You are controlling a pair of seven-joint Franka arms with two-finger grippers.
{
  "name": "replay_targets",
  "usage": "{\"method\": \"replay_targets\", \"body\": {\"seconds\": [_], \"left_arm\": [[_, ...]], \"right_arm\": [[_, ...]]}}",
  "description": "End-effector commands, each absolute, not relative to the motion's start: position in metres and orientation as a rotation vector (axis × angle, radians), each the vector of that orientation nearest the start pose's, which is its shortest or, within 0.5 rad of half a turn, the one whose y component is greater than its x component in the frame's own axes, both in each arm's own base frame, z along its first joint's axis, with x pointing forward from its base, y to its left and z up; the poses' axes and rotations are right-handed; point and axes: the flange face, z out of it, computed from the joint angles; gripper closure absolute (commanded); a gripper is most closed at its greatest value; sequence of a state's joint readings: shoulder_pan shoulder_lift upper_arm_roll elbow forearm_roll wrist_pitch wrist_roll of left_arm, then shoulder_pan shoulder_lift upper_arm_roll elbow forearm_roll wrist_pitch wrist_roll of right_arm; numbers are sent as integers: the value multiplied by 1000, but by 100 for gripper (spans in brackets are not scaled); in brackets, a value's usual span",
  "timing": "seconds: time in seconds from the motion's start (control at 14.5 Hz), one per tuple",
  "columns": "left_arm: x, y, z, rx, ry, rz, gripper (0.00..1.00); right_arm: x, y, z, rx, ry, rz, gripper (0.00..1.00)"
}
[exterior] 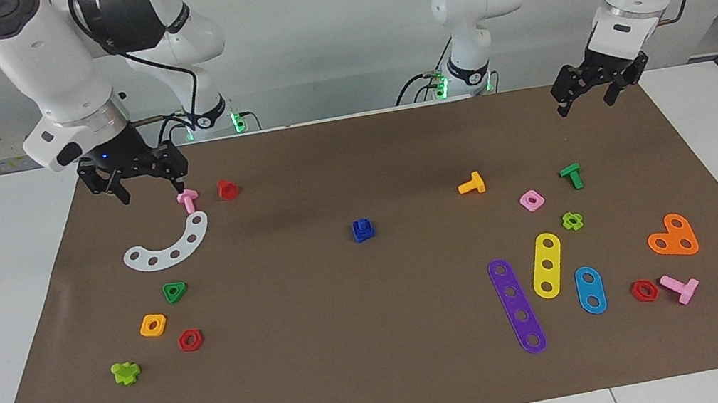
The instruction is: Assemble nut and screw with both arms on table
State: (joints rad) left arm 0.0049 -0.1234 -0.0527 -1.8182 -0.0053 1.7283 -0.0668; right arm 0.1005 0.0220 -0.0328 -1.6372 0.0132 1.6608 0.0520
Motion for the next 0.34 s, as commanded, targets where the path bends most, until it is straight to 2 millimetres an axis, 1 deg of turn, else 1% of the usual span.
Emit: {"method": "replay_targets", "body": {"seconds": [0.0,0.28], "left_arm": [[530,-25,588,-3123,-16,-85,0],[530,-24,587,-3122,-16,-85,0]], "right_arm": [[559,39,590,-3126,-58,-4,0],[559,39,590,-3126,-60,1,0]]}}
